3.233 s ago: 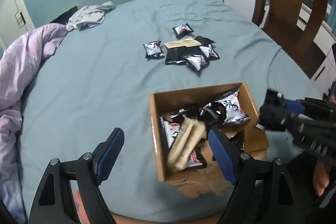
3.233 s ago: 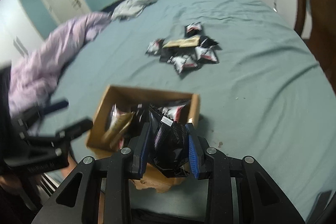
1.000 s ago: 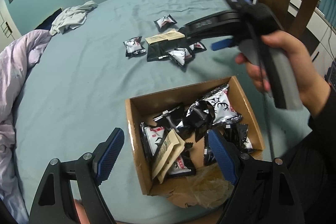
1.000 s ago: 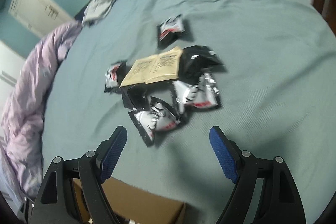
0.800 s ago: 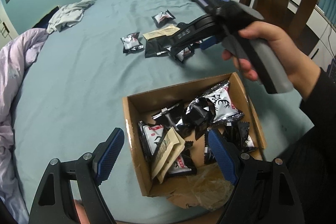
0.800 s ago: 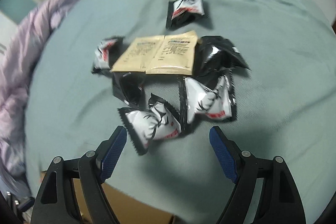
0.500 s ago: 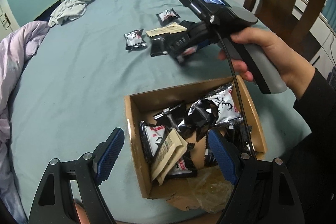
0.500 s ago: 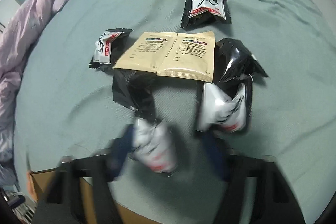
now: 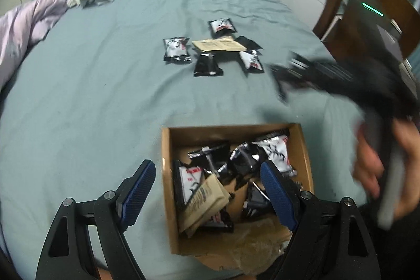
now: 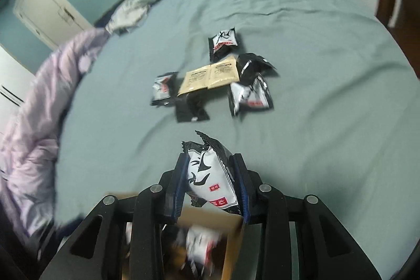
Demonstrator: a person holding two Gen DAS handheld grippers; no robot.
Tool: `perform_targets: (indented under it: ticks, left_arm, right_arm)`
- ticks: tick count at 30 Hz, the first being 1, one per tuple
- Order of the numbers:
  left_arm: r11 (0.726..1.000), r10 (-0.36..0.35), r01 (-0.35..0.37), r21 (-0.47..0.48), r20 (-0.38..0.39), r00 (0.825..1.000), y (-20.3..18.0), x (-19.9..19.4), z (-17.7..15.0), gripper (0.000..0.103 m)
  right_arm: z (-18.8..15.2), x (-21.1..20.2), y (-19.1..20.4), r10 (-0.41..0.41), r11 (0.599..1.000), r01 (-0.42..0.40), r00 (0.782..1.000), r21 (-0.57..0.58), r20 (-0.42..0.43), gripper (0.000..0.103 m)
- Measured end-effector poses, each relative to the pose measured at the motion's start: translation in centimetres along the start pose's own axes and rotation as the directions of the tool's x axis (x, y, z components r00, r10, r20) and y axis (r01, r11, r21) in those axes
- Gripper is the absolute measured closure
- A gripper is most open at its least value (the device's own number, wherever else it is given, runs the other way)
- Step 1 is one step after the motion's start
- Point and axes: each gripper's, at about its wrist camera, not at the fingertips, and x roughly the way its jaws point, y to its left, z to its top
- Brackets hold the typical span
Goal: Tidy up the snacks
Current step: 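Move both open tools back toward the remaining packets, then grasp a white-black packet with the left tool while the right tool grasps another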
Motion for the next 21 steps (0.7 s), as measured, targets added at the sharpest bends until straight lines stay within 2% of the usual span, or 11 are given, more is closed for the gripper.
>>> perform_targets:
  ticks: [5, 8, 10, 15, 17, 19, 21]
  left_arm:
    - [0.998, 0.011, -0.012, -0.068, -0.005, 1.0, 1.4, 1.5, 4.9, 0.02]
    - [0.995, 0.008, -0.013, -0.103, -0.046, 0.999, 2.2, 4.1, 8.5, 0.019]
    - [0.99, 0.042, -0.049, -0.131, -0.058, 0.997, 2.8, 6.4, 11.3, 0.019]
    - [0.976, 0.132, -0.147, -0.158, -0.1, 0.986, 4.5, 12.0, 16.7, 0.021]
    - [0.97, 0.151, -0.172, -0.173, -0.125, 0.981, 5.3, 14.3, 18.4, 0.026]
    - [0.968, 0.162, -0.189, -0.165, -0.164, 0.973, 5.7, 16.2, 19.5, 0.041]
    - [0.967, 0.173, -0.204, -0.154, -0.194, 0.966, 5.8, 17.5, 19.9, 0.043]
  right_arm:
    - [-5.5, -6.1, -2.6, 0.06, 0.996, -0.066, 0.994, 0.062, 0.095, 0.071]
    - [-8.7, -7.6, -4.6, 0.105, 0.985, -0.116, 0.99, 0.125, 0.094, 0.071]
    - [-10.5, -7.6, -6.2, 0.158, 0.963, -0.171, 0.984, 0.207, 0.079, 0.071]
    - [-9.3, -7.4, -6.3, 0.213, 0.96, -0.233, 0.968, 0.158, 0.135, 0.071]
    - [-8.7, -6.4, -6.5, 0.217, 0.959, -0.236, 0.968, 0.155, 0.128, 0.071]
    - [-8.3, -5.4, -6.9, 0.222, 0.957, -0.239, 0.968, 0.164, 0.113, 0.071]
    - [-7.9, -4.2, -7.3, 0.235, 0.951, -0.248, 0.968, 0.185, 0.09, 0.071]
